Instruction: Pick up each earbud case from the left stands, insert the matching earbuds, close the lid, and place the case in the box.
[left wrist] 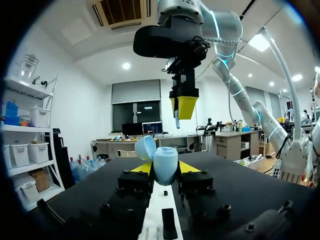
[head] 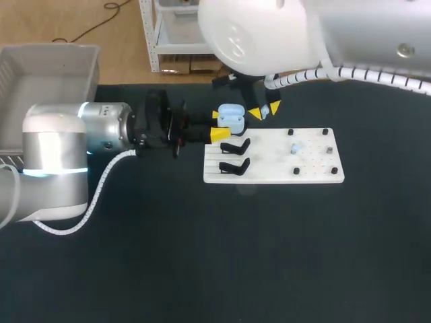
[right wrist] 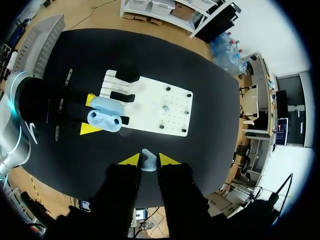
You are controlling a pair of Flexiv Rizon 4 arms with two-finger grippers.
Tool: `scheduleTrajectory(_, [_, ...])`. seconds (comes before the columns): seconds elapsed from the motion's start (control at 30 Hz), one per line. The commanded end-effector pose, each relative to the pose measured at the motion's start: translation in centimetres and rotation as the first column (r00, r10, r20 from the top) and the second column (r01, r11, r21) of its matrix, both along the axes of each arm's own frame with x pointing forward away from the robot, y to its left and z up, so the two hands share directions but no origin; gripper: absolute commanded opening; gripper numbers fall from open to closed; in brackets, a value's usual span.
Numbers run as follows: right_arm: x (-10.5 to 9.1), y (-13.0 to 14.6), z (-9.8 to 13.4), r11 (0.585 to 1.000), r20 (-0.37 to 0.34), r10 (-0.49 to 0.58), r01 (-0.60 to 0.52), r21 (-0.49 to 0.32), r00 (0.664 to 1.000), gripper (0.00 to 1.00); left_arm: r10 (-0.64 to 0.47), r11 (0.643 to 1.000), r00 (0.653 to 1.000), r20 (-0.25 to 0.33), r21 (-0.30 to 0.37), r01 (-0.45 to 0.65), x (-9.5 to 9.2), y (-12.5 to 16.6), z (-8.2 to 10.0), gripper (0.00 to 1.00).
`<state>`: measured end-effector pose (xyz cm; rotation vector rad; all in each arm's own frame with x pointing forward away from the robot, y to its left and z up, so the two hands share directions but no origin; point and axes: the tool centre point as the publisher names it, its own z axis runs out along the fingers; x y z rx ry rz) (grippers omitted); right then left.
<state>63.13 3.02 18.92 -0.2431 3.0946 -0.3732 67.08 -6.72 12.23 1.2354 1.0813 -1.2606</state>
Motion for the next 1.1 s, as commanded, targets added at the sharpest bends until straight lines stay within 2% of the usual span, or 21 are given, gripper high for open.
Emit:
scheduleTrajectory(0.03, [-0.1, 0.3, 0.0, 0.999, -0.003, -0.036, 0.036, -0.003, 0.999, 0.00, 0.012, 0.999, 1.000, -0.006, -0.030, -0.012, -0.4, -0.3, -1.0, 0.00])
scheduleTrajectory(0.2, [0.4, 1.1, 0.5, 0.990, -0.007, -0.141, 0.141, 0.002, 0.990, 0.00, 0.017, 0.999, 1.000, -0.014, -0.034, -0.017, -0.5, -0.5, -1.1, 0.00])
scheduleTrajectory(0.47, [1.1, 2.4, 1.2, 0.952, -0.002, -0.300, 0.300, 0.051, 0.954, 0.00, 0.025, 0.999, 0.999, -0.023, -0.042, -0.026, -0.5, -0.9, -1.3, 0.00])
scheduleTrajectory(0.67, [1.2, 3.1, 0.9, 0.916, -0.052, -0.390, 0.393, 0.082, 0.919, 0.00, 0.029, 0.999, 0.999, -0.026, -0.044, -0.030, -0.7, -1.2, -1.4, 0.00])
scheduleTrajectory(0.8, [1.1, 3.4, 0.6, 0.896, -0.068, -0.430, 0.435, 0.087, 0.900, 0.00, 0.035, 0.998, 0.999, -0.029, -0.046, -0.036, -0.7, -1.2, -1.4, 0.00])
scheduleTrajectory(0.93, [0.9, 3.4, 0.0, 0.887, -0.076, -0.454, 0.458, 0.053, 0.888, 0.00, 0.040, 0.998, 0.999, -0.031, -0.048, -0.041, -0.8, -1.3, -1.5, 0.00])
scheduleTrajectory(1.1, [0.9, 3.3, -0.1, 0.884, -0.080, -0.460, 0.465, 0.060, 0.885, 0.00, 0.043, 0.998, 0.999, -0.030, -0.047, -0.044, -0.8, -1.3, -1.5, 0.00])
